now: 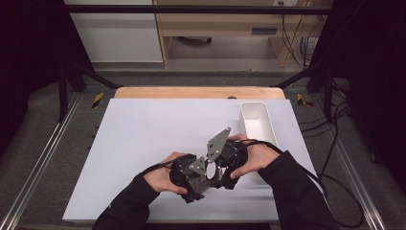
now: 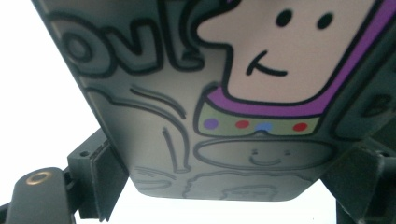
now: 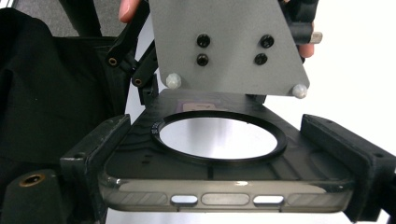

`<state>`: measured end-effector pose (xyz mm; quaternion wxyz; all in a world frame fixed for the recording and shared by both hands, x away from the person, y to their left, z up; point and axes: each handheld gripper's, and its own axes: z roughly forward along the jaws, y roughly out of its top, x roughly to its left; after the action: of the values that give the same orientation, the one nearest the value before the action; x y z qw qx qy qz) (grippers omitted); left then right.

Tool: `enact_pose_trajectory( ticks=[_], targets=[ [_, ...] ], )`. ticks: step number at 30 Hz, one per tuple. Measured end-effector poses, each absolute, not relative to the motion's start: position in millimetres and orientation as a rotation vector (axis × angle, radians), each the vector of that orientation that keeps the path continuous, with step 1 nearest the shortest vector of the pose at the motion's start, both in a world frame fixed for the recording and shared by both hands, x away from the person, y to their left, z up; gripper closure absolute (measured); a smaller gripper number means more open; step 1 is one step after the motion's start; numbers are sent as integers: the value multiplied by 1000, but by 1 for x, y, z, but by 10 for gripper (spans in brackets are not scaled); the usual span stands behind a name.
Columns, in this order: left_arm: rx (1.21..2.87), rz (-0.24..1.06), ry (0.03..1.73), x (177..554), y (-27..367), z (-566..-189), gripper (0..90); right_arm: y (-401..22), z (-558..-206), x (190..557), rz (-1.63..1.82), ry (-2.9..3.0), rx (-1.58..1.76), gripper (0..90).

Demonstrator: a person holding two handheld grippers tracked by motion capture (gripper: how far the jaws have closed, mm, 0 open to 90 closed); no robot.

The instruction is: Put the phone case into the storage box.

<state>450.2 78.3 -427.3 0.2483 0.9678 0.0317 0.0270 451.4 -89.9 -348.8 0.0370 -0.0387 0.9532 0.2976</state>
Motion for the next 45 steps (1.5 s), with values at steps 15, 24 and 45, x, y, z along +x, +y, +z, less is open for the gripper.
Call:
enact_pose_trajectory(
  ticks=[15, 24, 45],
  targets=[
    [2585, 116, 88, 450, 82, -426, 115, -91, -346, 451, 941, 2905, -102, 111],
    [2506, 119, 119, 452, 90, -423, 115, -94, -342, 452, 1018, 2823, -70, 40],
    [2364, 108, 195, 454, 115, -423, 114, -124, -343, 447, 1369, 2625, 84, 16]
  ],
)
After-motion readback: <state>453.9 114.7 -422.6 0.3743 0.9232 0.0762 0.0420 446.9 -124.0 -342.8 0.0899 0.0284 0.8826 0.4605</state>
